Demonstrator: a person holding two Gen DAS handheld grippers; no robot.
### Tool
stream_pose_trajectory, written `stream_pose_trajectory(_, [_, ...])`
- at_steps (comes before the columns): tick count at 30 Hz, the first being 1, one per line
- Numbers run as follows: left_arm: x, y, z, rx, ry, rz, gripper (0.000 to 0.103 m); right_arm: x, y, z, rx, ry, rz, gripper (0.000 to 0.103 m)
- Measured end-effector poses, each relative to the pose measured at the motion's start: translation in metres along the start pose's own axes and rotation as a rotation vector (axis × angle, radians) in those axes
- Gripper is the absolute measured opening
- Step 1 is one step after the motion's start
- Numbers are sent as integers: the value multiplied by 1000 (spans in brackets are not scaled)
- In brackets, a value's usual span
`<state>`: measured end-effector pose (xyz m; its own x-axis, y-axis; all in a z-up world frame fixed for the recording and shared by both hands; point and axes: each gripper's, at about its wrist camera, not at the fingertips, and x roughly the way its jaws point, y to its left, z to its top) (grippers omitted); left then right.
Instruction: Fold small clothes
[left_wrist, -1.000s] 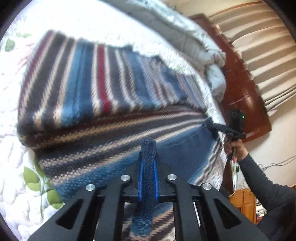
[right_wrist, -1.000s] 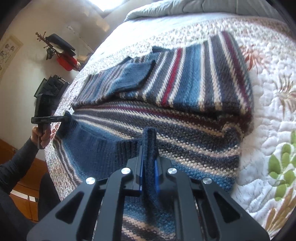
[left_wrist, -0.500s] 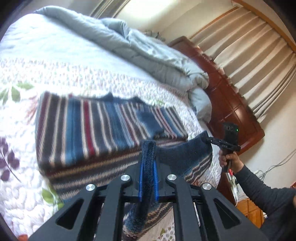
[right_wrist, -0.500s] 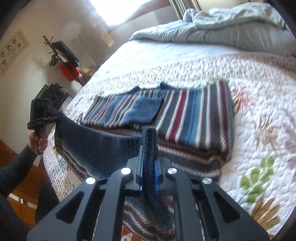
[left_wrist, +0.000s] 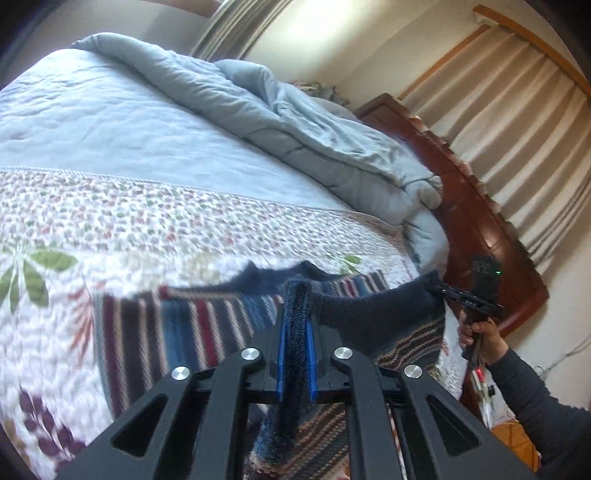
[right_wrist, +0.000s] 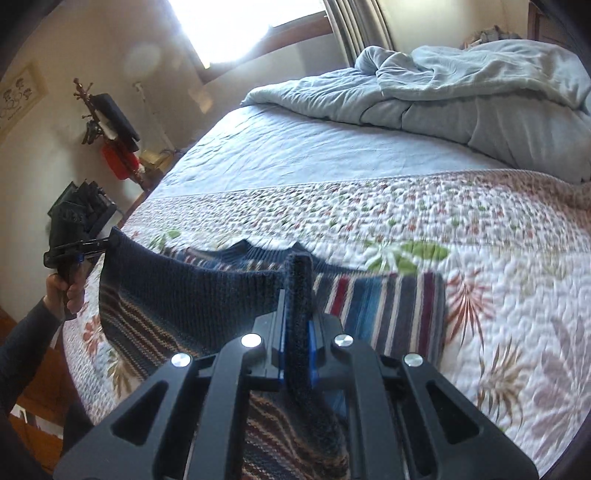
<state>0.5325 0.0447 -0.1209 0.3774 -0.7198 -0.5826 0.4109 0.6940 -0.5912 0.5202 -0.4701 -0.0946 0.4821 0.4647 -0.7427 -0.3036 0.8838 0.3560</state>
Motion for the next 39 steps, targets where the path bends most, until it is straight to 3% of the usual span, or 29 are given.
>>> stream_pose_trajectory(8, [45, 41, 28, -66, 27, 37, 9, 50, -27, 22, 45, 29, -38, 8])
stream_pose_trajectory(17, [90, 86, 42, -143, 114, 107, 9, 94, -54, 24, 99, 64, -75, 8])
stream_pose_trajectory(24, [102, 97, 53, -165, 119, 115, 9, 106, -67, 31, 135, 57, -80, 8])
stream_pose_trajectory(28, [124, 110, 45, -180, 196, 187, 9, 128, -74, 30, 156, 113, -118, 8])
stream_pose_trajectory(34, [141, 119, 40, -193, 239, 243, 9, 147, -80, 26, 185, 151, -150, 8])
stream_pose_trajectory(39, [137, 114, 48, -189, 204, 228, 9, 146, -86, 28, 204, 131, -150, 8])
